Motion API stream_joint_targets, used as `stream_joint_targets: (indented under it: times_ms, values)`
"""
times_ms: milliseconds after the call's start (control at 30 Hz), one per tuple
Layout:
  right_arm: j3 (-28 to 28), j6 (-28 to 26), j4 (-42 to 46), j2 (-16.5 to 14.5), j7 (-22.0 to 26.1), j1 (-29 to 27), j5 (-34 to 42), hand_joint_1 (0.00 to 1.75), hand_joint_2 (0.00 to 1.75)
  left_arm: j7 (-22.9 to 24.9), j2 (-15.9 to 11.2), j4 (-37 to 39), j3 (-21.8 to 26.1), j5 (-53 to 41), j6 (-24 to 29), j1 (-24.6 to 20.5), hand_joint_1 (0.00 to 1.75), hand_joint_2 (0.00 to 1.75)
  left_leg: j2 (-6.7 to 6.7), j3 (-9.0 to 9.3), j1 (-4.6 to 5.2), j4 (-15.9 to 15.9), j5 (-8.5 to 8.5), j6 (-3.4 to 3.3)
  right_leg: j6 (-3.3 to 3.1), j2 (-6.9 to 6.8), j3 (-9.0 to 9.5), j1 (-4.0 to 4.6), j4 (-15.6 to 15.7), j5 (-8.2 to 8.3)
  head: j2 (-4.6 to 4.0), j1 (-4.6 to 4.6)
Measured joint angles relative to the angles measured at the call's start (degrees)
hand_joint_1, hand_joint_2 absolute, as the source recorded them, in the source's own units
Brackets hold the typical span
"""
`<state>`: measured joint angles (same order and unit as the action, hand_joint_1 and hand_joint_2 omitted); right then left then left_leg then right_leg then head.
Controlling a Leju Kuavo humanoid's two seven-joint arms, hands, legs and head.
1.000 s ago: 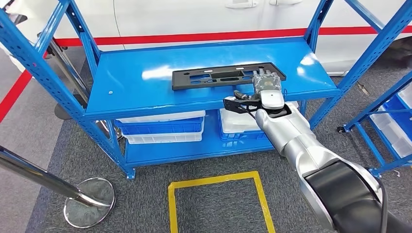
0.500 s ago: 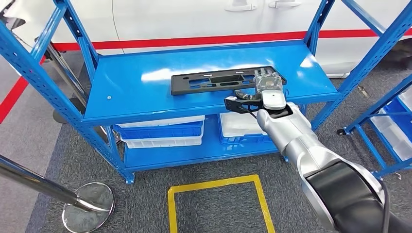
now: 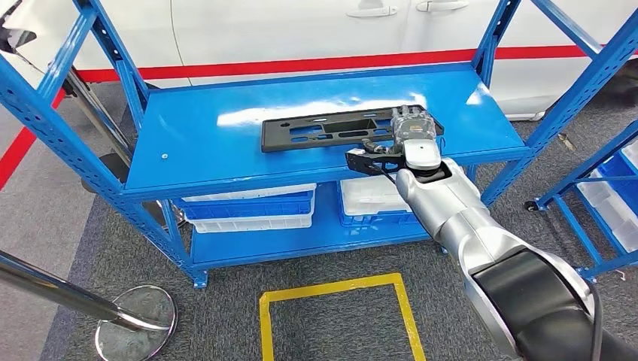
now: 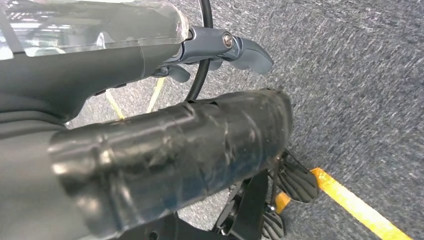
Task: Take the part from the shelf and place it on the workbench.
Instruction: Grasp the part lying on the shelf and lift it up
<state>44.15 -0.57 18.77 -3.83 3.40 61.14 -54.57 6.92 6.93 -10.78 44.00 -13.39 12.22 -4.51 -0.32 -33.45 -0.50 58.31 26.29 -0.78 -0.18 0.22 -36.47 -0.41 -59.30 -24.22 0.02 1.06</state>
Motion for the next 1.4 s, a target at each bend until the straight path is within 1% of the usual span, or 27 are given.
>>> stream_joint_targets:
  times_ms: [67,100,167,200,233,267,300,367,400,433,567,633,700,733,767,833,900,933,1000,1100,1133,1200,1233,1267,1300,1367,1400]
  values:
    - [0.00,-0.03,0.05,0.01,-0.02,0.04,-0.02,0.00,0.00,0.02,0.00,0.00,0.01,-0.03,0.00,0.04,0.00,0.00,0.05,-0.33,-0.11,1.28,0.96,0.51,-0.66,0.04,0.62,-0.21,0.61,-0.01,0.00,-0.01]
    - [0.00,-0.04,0.08,0.01,-0.04,0.12,-0.03,0.00,0.00,0.03,0.00,0.00,0.02,-0.03,0.00,0.08,0.00,0.00,0.07,-1.27,-0.14,3.45,2.12,0.70,-1.03,0.03,0.99,-0.32,0.88,-0.04,0.00,-0.01]
    - [0.00,-0.02,0.10,-0.02,-0.07,0.15,-0.05,0.00,0.00,0.07,0.00,0.00,0.02,-0.03,0.00,0.13,0.00,0.00,0.09,-5.06,-0.21,10.87,5.22,0.96,-1.63,0.00,1.44,-0.14,0.98,-0.33,-0.01,-0.02]
    - [0.00,-0.01,0.10,-0.04,-0.04,0.06,-0.05,0.00,0.00,0.09,0.00,0.00,0.02,-0.03,0.00,0.11,0.00,0.00,0.09,-7.09,-0.21,14.36,6.24,1.05,-1.77,0.02,1.56,-0.03,0.92,-0.50,-0.01,-0.01]
    - [0.01,0.03,0.10,-0.06,-0.02,-0.06,-0.05,0.00,0.00,0.10,0.00,0.00,0.02,-0.03,0.00,0.11,0.00,0.00,0.09,-8.48,-0.21,16.32,6.30,1.07,-1.85,0.05,1.69,0.07,0.83,-0.69,-0.01,-0.01]
    - [0.01,0.10,0.10,-0.06,0.00,-0.14,-0.05,0.00,0.00,0.12,0.00,0.00,0.02,-0.03,0.01,0.11,0.00,0.00,0.10,-8.79,-0.21,16.01,5.18,1.02,-1.85,0.11,1.84,0.13,0.70,-0.90,0.00,-0.01]
    - [0.01,0.20,0.11,-0.06,0.01,-0.16,-0.05,0.00,0.00,0.14,0.00,0.00,0.02,-0.03,0.02,0.13,0.00,0.00,0.10,-8.02,-0.20,13.60,3.15,0.89,-1.77,0.17,2.04,0.16,0.56,-1.16,0.00,-0.01]
    - [0.00,0.40,0.14,-0.06,0.01,-0.09,-0.05,0.00,0.00,0.18,-0.02,0.00,0.03,-0.04,0.08,0.16,0.00,0.00,0.09,-4.74,-0.06,5.99,-0.96,0.46,-1.44,0.27,2.44,0.31,0.22,-1.77,-0.01,-0.02]
    - [0.01,0.48,0.15,-0.06,0.01,-0.05,-0.06,0.00,0.00,0.18,-0.03,0.00,0.04,-0.05,0.10,0.14,0.00,0.00,0.09,-3.39,0.06,3.12,-1.90,0.22,-1.21,0.30,2.50,0.40,0.08,-2.00,-0.01,0.00]
    - [0.01,0.52,0.15,-0.06,0.01,-0.05,-0.07,0.00,0.00,0.18,-0.05,0.00,0.05,-0.05,0.11,0.09,0.00,0.00,0.07,-2.63,0.19,1.47,-2.15,0.00,-0.98,0.32,2.50,0.47,0.01,-2.14,-0.01,0.00]
    - [0.02,0.57,0.15,-0.06,0.15,-0.14,-0.15,0.00,0.00,0.15,-0.04,0.00,0.08,-0.06,0.08,0.06,0.00,0.00,0.11,-1.84,0.05,0.15,-1.94,-0.89,0.04,0.30,2.19,0.37,-0.81,-2.97,-0.01,0.01]
    - [0.02,0.58,0.16,-0.08,0.37,-0.17,-0.26,0.00,0.00,0.14,-0.02,0.00,0.09,-0.08,0.03,0.09,0.00,0.00,0.20,-1.39,-0.12,-0.26,-1.94,-1.40,0.45,0.20,-0.16,0.16,-5.70,-5.44,-0.01,0.01]
    - [0.05,0.65,0.16,-0.12,0.65,-0.57,-0.45,0.00,0.00,0.13,-0.03,0.00,0.12,-0.12,0.05,0.04,0.00,0.00,0.18,-1.23,-0.11,-0.23,-1.72,-1.72,0.80,0.12,-4.37,-0.07,-13.37,-8.23,-0.01,0.01]
    - [0.07,0.70,0.16,-0.17,0.79,-0.88,-0.55,0.00,0.00,0.12,-0.04,0.00,0.14,-0.14,0.11,0.02,0.00,0.00,0.13,-1.13,-0.11,-0.18,-1.56,-1.78,0.94,0.10,-5.95,-0.22,-15.69,-8.48,0.00,0.02]
    - [0.09,0.76,0.16,-0.23,0.85,-1.15,-0.62,0.00,0.00,0.11,-0.04,0.00,0.16,-0.16,0.17,0.03,0.00,0.00,0.07,-0.98,-0.11,-0.09,-1.37,-1.74,1.02,0.09,-6.53,-0.36,-15.89,-7.60,0.00,0.02]
    - [0.10,0.82,0.16,-0.45,0.95,-1.36,-0.67,0.00,0.00,0.13,-0.02,0.00,0.19,-0.18,0.26,0.08,0.00,0.00,0.00,-0.51,-0.12,0.13,-0.85,-1.52,0.99,-0.02,-4.38,-0.55,-9.87,-3.15,-0.01,0.02]
    - [0.14,0.92,0.16,-0.70,1.04,-1.31,-0.77,0.00,0.00,0.14,0.05,0.00,0.22,-0.19,0.26,0.08,0.00,0.00,0.00,-0.21,-0.01,0.33,-0.34,-1.10,0.74,-0.15,-1.24,-0.40,-2.94,-0.32,-0.01,0.05]
    - [0.19,1.08,0.16,-0.85,1.10,-1.32,-0.84,0.00,0.00,0.13,0.09,0.00,0.23,-0.19,0.26,0.04,0.00,0.00,0.00,-0.18,0.03,0.36,-0.21,-0.84,0.59,-0.18,-0.38,-0.22,-1.09,0.02,-0.01,0.04]
    - [0.32,1.39,0.16,-1.20,1.20,-1.41,-1.01,0.00,0.00,0.07,0.13,0.00,0.26,-0.22,0.22,-0.04,0.00,0.00,-0.02,-0.21,0.12,0.29,-0.09,-0.29,0.24,-0.11,0.04,0.11,-0.22,-0.29,0.00,0.02]
    - [0.54,1.51,0.27,-1.64,1.21,-1.43,-1.20,0.00,0.00,-0.01,0.22,0.00,0.27,-0.28,0.13,0.02,0.00,0.00,0.05,-0.71,-0.08,2.13,1.40,0.54,-0.85,0.01,0.76,-0.15,0.33,-0.34,0.00,-0.03]
    - [0.61,1.52,0.31,-1.80,1.21,-1.39,-1.22,0.00,0.00,-0.02,0.25,0.00,0.27,-0.29,0.11,0.05,0.00,0.00,0.06,-1.90,-0.14,4.84,2.81,0.74,-1.25,0.02,1.08,-0.22,0.53,-0.41,0.00,-0.03]
    - [0.73,1.57,0.30,-2.06,1.24,-1.45,-1.23,0.00,0.00,-0.02,0.28,0.00,0.28,-0.30,0.11,0.04,0.00,0.00,0.07,-5.92,-0.18,12.70,6.00,1.00,-1.75,0.03,1.41,-0.04,0.56,-0.67,-0.01,-0.03]
    - [0.79,1.60,0.29,-2.18,1.26,-1.58,-1.23,0.00,0.00,-0.03,0.28,0.00,0.28,-0.30,0.11,0.04,0.00,0.00,0.07,-7.82,-0.18,15.84,6.77,1.07,-1.86,0.05,1.54,0.07,0.54,-0.81,-0.01,-0.03]
    - [0.86,1.65,0.29,-2.25,1.30,-1.69,-1.28,0.00,0.00,-0.03,0.28,0.00,0.28,-0.30,0.11,0.05,0.00,0.00,0.07,-8.84,-0.18,17.01,6.41,1.06,-1.91,0.09,1.70,0.17,0.52,-0.96,-0.01,-0.03]
    - [0.96,1.70,0.29,-2.33,1.39,-1.76,-1.40,0.00,0.00,-0.04,0.28,0.00,0.28,-0.33,0.11,0.09,0.00,0.00,0.07,-8.76,-0.18,15.96,4.94,0.97,-1.88,0.15,1.91,0.24,0.48,-1.13,-0.01,-0.03]
    - [1.16,1.80,0.31,-2.52,1.61,-1.76,-1.73,0.00,0.00,-0.04,0.28,0.00,0.28,-0.40,0.11,0.16,0.00,0.00,0.07,-5.72,-0.14,8.43,0.29,0.58,-1.66,0.26,2.47,0.27,0.35,-1.63,0.00,-0.02]
    - [1.27,1.84,0.31,-2.62,1.72,-1.71,-1.88,0.00,0.00,-0.04,0.27,0.00,0.29,-0.44,0.11,0.17,0.00,0.00,0.05,-3.96,-0.02,4.63,-1.21,0.37,-1.47,0.32,2.64,0.36,0.21,-1.89,0.00,-0.01]
